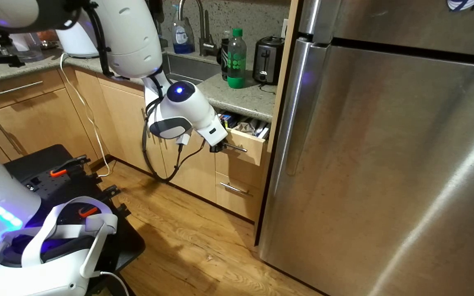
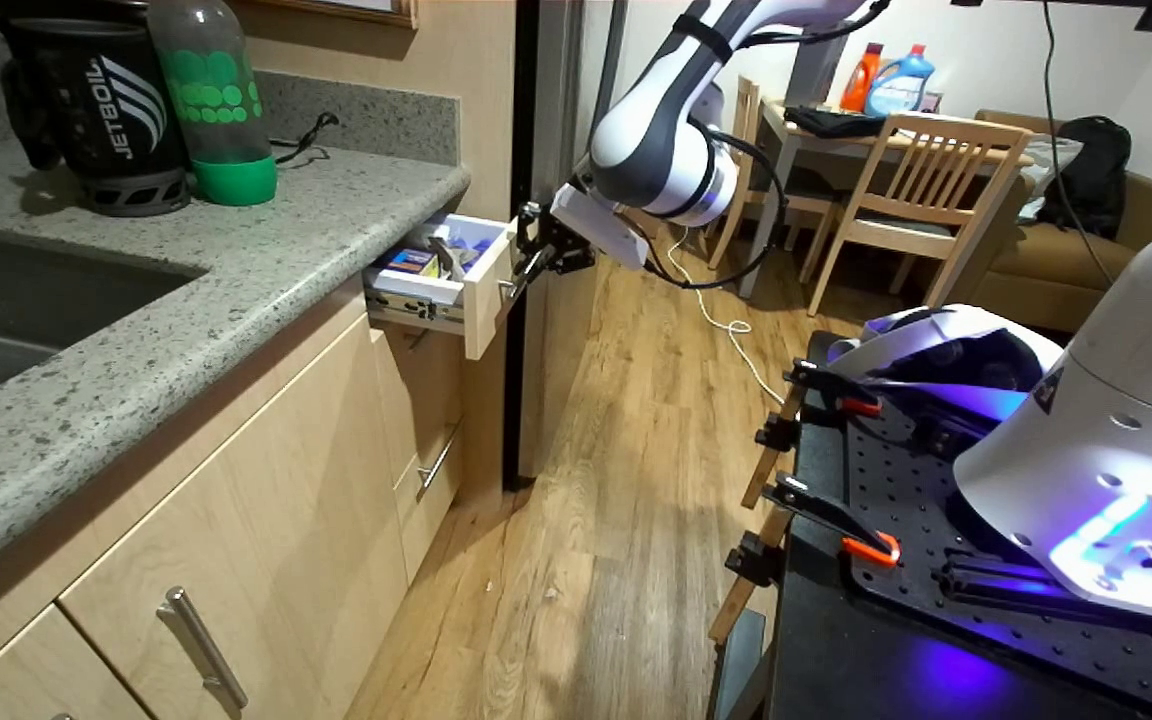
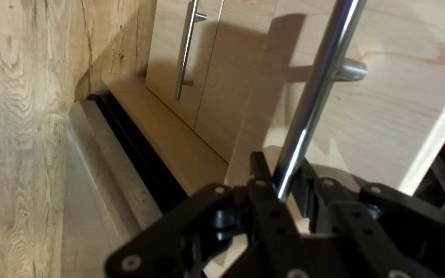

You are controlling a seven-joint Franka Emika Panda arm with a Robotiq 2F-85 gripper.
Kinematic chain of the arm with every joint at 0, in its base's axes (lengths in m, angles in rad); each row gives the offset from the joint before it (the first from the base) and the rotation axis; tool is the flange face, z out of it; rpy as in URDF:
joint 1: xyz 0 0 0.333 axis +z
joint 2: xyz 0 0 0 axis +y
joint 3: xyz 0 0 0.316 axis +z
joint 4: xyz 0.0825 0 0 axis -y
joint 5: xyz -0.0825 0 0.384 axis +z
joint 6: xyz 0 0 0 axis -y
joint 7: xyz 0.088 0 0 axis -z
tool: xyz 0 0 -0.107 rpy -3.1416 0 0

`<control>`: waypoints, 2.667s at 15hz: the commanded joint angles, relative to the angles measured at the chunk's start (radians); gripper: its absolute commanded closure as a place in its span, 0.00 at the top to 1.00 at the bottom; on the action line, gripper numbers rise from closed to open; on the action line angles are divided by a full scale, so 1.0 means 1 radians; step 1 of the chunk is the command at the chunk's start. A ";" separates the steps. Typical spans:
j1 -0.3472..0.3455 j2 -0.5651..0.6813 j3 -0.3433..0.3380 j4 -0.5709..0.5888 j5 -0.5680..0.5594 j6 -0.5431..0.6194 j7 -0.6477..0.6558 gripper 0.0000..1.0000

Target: Open the first top drawer

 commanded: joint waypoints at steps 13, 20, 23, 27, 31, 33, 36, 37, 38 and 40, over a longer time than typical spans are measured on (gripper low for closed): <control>-0.016 -0.012 0.004 -0.024 0.002 0.009 -0.005 0.19; 0.017 -0.005 -0.029 -0.020 0.009 0.009 -0.017 0.05; 0.033 -0.005 -0.042 -0.024 0.011 0.009 -0.020 0.05; 0.054 -0.004 -0.065 -0.032 0.013 0.009 -0.024 0.05; 0.065 -0.005 -0.081 -0.054 0.008 0.010 -0.026 0.05; 0.069 -0.004 -0.086 -0.063 0.003 0.010 -0.027 0.05; 0.067 -0.005 -0.090 -0.078 -0.002 0.011 -0.030 0.05; 0.066 -0.007 -0.091 -0.084 -0.003 0.011 -0.030 0.05; 0.066 -0.011 -0.094 -0.089 -0.002 0.012 -0.030 0.05; 0.062 -0.013 -0.094 -0.100 -0.006 0.012 -0.030 0.05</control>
